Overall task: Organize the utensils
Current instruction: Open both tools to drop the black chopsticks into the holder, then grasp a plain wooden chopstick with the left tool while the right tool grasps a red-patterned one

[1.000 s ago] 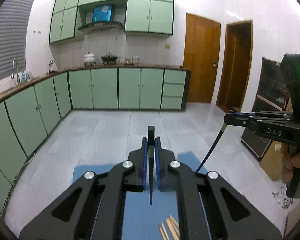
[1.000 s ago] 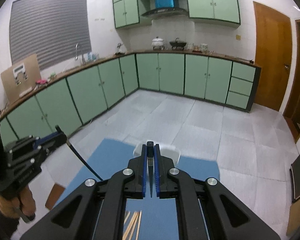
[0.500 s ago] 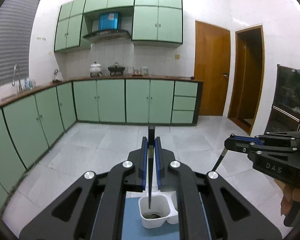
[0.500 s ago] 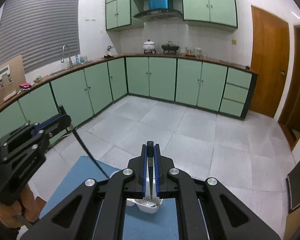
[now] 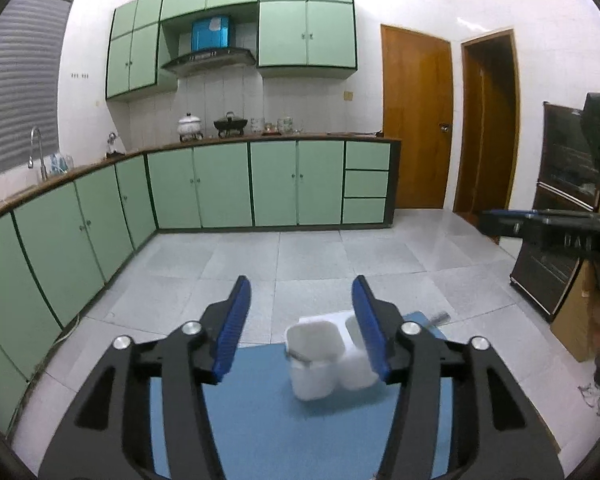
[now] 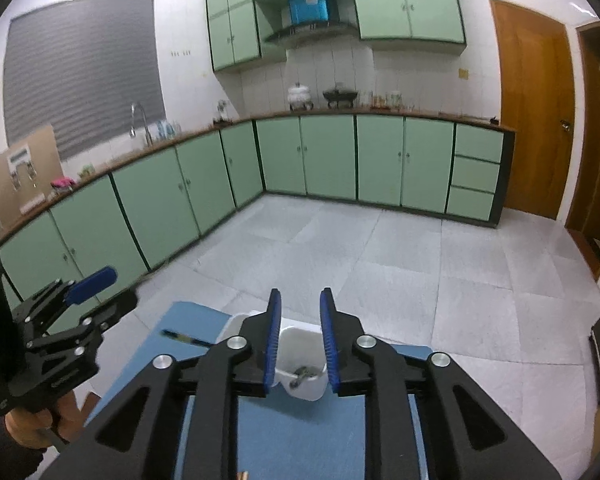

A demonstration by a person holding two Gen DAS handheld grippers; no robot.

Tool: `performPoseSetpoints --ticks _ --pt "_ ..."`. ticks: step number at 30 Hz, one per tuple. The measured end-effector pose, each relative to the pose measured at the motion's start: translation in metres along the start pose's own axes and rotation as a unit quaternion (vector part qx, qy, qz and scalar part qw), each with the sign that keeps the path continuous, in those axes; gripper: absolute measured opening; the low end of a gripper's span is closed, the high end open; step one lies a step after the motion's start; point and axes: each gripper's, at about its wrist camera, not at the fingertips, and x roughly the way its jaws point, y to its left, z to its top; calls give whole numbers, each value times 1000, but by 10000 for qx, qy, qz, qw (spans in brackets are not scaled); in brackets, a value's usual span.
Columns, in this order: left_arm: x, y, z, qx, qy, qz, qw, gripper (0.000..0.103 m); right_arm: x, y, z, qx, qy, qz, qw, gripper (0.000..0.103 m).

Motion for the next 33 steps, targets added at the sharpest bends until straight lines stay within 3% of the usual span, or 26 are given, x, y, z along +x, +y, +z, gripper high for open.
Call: performPoseSetpoints --ticks 5,12,15,19,22,30,33 --pt "-86 2 -37 48 22 39 10000 64 -73 13 -44 44 -323 80 9994 33" --pt "-178 -10 -137 -118 243 105 9996 68 -140 42 -178 71 -208 41 9998 34" --pt "-199 -25 -196 -219 627 39 9978 68 -154 51 -244 257 -37 -55 9996 34" --pt "-204 -46 -260 -65 1097 53 9939 68 -151 58 -313 518 446 -83 9976 34" --pt "-197 -55 -293 -59 1475 3 9890 68 -146 62 -342 638 662 -88 9957 34" --pt "-160 -71 -338 143 2272 57 9737 65 -131 69 -368 724 1000 20 9923 34" --pt "-152 -73 -336 178 2245 99 9743 68 -127 71 -371 641 1053 38 9924 34"
